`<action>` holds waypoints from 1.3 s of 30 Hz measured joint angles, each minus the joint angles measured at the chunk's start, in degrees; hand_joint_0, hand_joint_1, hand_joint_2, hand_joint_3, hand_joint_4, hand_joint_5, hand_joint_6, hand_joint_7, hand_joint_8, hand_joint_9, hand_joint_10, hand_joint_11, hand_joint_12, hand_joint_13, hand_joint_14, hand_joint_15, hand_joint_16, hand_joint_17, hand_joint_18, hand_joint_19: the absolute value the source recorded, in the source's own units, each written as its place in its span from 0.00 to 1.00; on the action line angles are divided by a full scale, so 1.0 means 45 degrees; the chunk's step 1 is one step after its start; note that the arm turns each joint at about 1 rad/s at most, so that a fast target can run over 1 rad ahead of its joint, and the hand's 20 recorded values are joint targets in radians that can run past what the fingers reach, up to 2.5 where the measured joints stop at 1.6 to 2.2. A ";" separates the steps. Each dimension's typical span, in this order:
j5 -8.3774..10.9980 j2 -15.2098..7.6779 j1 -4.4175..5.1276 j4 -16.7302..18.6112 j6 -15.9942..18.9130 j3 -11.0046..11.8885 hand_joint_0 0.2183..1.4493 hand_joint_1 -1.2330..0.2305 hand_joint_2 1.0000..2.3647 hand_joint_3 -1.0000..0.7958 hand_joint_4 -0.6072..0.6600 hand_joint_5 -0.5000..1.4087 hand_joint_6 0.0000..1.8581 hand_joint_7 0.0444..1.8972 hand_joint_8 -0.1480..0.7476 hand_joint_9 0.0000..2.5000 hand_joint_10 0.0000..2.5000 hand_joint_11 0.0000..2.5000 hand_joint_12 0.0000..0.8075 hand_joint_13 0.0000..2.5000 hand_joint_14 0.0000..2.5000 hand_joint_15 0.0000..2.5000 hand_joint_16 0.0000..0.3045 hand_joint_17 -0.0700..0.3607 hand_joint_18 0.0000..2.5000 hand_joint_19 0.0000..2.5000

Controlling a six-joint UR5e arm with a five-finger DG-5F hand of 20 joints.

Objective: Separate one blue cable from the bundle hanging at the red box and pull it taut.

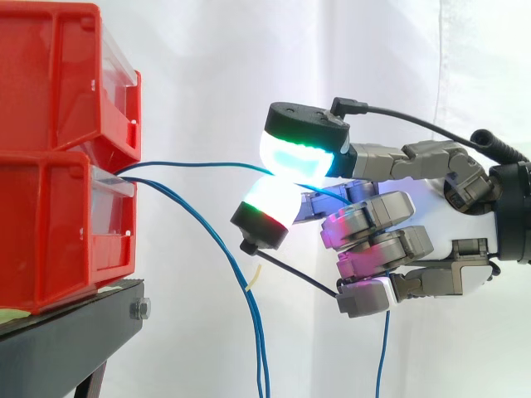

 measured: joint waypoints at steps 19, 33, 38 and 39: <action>-0.0005 0.0000 0.0000 0.0000 -0.0006 -0.0001 0.36 0.29 0.01 0.53 0.48 0.20 0.51 0.63 0.49 0.49 0.39 0.59 0.37 0.54 0.47 0.64 0.17 0.44 0.48 0.45; 0.0000 0.0001 0.0000 -0.0002 -0.0006 0.0000 0.36 0.29 0.01 0.53 0.48 0.20 0.51 0.63 0.49 0.49 0.39 0.59 0.38 0.54 0.49 0.63 0.17 0.44 0.49 0.46; 0.0003 0.0000 0.0000 -0.0002 -0.0002 -0.0002 0.36 0.29 0.01 0.53 0.48 0.20 0.51 0.63 0.49 0.49 0.39 0.59 0.37 0.54 0.49 0.63 0.17 0.44 0.48 0.46; 0.0003 0.0000 0.0000 -0.0002 -0.0003 -0.0003 0.36 0.29 0.01 0.53 0.48 0.20 0.51 0.63 0.49 0.49 0.39 0.59 0.37 0.54 0.49 0.64 0.17 0.44 0.48 0.46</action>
